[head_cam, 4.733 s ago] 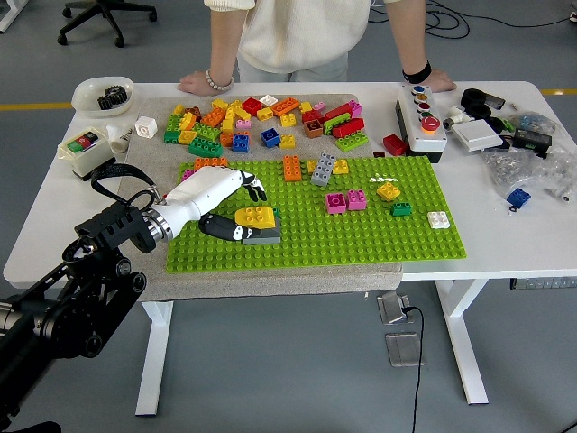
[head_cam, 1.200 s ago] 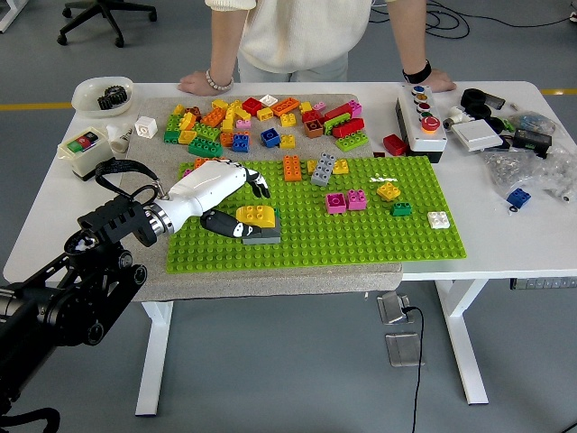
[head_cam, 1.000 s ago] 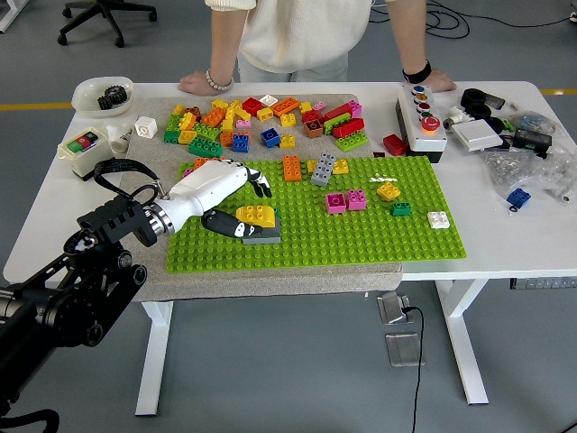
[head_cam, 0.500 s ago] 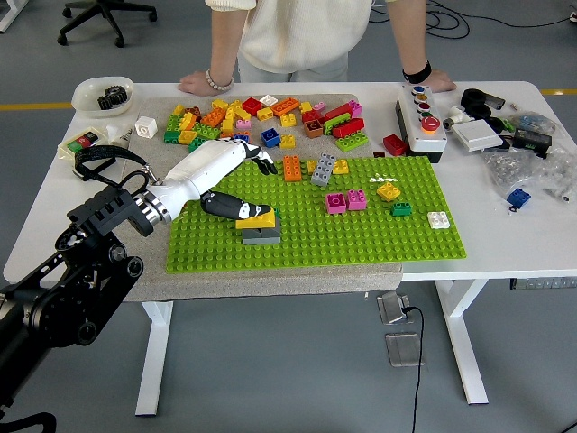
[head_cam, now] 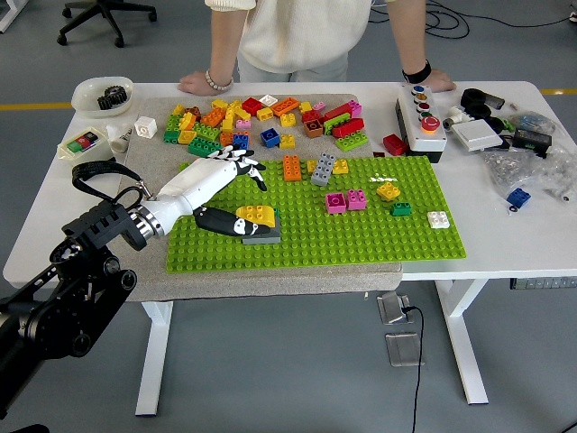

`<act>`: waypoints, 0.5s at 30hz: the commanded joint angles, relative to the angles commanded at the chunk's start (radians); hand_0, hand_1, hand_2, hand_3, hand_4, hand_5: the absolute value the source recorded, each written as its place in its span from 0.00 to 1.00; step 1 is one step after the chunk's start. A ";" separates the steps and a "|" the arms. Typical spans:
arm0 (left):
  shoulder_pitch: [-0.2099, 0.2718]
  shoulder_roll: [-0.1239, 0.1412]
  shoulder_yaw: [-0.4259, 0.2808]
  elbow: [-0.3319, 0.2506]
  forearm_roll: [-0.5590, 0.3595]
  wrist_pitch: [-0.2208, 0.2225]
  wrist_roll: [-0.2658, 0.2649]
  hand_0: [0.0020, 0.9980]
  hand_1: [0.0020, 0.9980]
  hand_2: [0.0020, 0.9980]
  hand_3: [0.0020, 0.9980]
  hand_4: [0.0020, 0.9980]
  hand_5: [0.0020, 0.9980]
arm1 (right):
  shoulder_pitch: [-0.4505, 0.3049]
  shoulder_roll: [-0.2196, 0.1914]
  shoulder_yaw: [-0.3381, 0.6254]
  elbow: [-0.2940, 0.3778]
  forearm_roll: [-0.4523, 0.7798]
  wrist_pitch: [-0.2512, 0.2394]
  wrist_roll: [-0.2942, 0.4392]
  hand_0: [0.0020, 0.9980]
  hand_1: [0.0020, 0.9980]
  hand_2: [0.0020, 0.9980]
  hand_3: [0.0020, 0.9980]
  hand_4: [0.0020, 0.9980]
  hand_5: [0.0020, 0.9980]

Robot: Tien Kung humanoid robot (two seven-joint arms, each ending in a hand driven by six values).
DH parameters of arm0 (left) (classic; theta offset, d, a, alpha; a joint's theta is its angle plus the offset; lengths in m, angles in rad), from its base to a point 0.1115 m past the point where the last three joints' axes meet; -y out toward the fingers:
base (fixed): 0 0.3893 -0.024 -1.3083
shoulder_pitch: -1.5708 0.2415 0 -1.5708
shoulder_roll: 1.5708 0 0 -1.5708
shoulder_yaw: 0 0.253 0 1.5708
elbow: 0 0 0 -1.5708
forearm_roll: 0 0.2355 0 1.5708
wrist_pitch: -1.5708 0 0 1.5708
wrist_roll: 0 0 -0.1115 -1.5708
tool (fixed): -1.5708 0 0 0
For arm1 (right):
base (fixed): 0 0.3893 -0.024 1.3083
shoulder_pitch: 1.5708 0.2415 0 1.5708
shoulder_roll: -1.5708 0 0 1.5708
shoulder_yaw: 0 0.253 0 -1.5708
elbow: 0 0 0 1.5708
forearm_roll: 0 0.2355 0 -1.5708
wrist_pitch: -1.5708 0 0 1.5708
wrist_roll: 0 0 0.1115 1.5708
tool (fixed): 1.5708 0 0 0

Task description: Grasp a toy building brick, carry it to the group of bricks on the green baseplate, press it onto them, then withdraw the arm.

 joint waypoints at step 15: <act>0.015 0.014 -0.001 0.042 0.025 0.017 -0.027 1.00 1.00 0.90 0.59 1.00 0.63 | -0.001 0.000 -0.002 0.000 0.001 0.000 0.000 0.74 0.63 0.67 0.61 0.82 0.52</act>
